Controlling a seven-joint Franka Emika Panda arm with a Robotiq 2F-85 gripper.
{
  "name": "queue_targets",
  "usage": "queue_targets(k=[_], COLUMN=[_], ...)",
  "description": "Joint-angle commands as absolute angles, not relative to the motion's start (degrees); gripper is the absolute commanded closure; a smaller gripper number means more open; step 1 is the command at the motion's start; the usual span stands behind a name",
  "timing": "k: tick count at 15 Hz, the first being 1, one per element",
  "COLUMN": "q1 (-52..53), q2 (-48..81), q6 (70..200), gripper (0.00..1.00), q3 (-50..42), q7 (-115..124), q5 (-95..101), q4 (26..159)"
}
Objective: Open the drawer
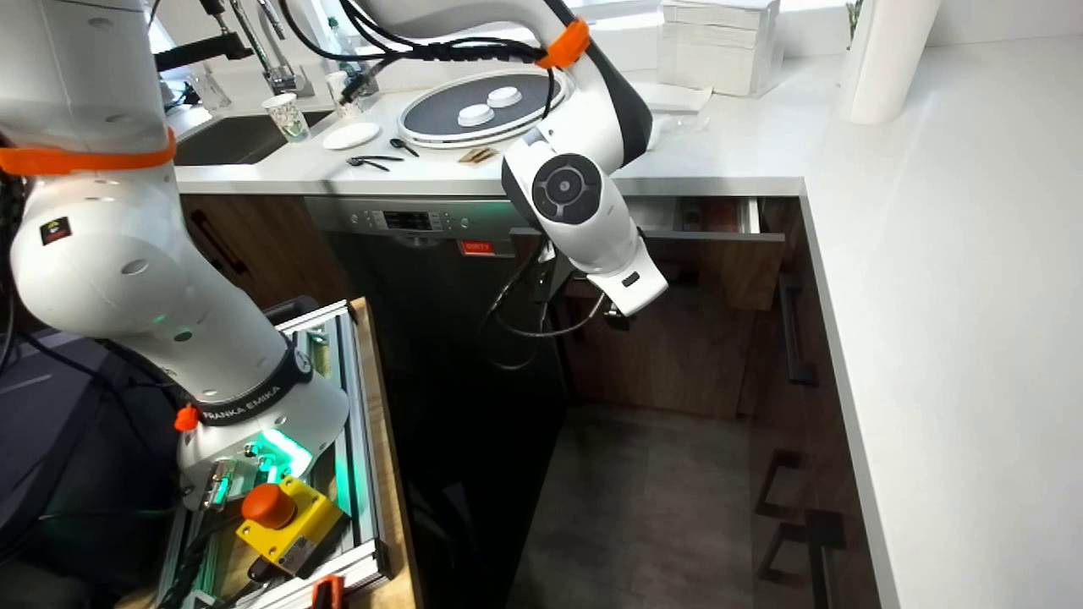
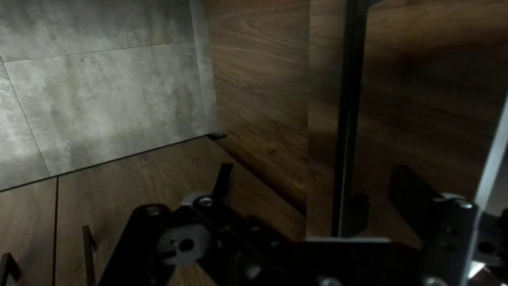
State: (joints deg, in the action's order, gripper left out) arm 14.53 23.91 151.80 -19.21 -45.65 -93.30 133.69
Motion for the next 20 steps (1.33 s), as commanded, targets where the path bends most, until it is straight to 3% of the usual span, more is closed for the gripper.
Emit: queue_targets(k=[1, 2, 3, 4, 7, 8, 17, 20], q1=[15.66, 16.58, 12.16, 18.02, 20.27, 18.38, 19.25, 19.50], q2=[12.46, 9.52, 6.50, 4.35, -1.08, 3.89, 2.04, 0.91], q6=[151.87, 153.24, 156.98, 156.79, 156.00, 155.90, 159.67, 158.48], gripper=[0.00, 0.00, 0.00, 0.00, 0.00, 0.00, 0.00, 0.00], q3=[-20.02, -19.80, -13.67, -17.97, -17.17, -17.01, -16.29, -16.31], q7=[-45.50, -44.78, -43.16, -41.48, -35.45, -39.03, -43.20, -43.24], q5=[-89.74, -87.41, -82.93, -77.95, -63.93, -70.82, -69.27, -58.89], q4=[141.64, 143.15, 144.49, 146.20, 149.73, 145.50, 145.41, 145.55])
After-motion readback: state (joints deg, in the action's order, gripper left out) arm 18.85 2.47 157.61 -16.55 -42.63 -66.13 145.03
